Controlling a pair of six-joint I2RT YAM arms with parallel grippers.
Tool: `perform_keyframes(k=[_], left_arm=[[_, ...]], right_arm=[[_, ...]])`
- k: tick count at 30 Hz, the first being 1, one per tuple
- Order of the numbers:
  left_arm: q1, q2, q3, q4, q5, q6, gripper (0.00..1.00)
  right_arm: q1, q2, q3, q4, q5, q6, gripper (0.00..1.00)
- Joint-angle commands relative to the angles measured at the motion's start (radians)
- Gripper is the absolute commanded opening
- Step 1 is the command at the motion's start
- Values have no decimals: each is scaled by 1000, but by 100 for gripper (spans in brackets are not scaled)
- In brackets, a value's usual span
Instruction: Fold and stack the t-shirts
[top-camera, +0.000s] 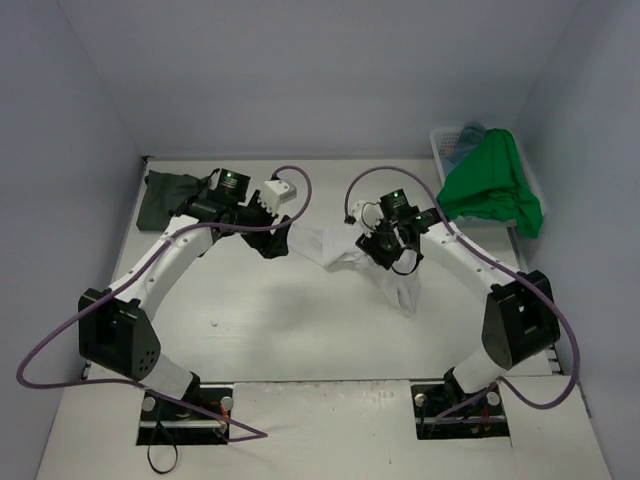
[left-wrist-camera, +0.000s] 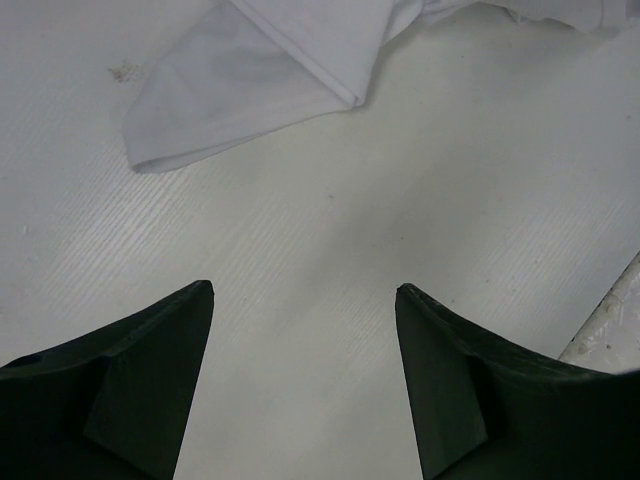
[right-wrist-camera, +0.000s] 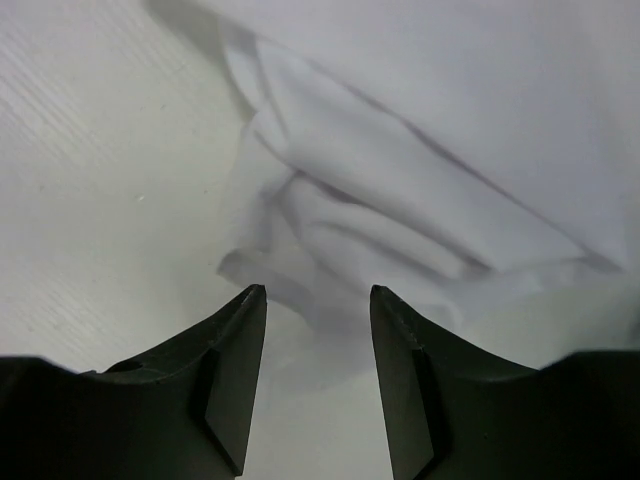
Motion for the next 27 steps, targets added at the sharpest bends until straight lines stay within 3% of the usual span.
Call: perform_keyframes(k=[1,9,27], left_arm=[[51,-89,10,1,37,10,68],[185,-141,-38,-5,117,13,68],[193,-178,-81,-19,127,16,68]], right_arm=[[0,21,-7,-7,-98,-24,43],[23,44,-9,10,-104,-19,45],[159,5,-32,8,-55,25,47]])
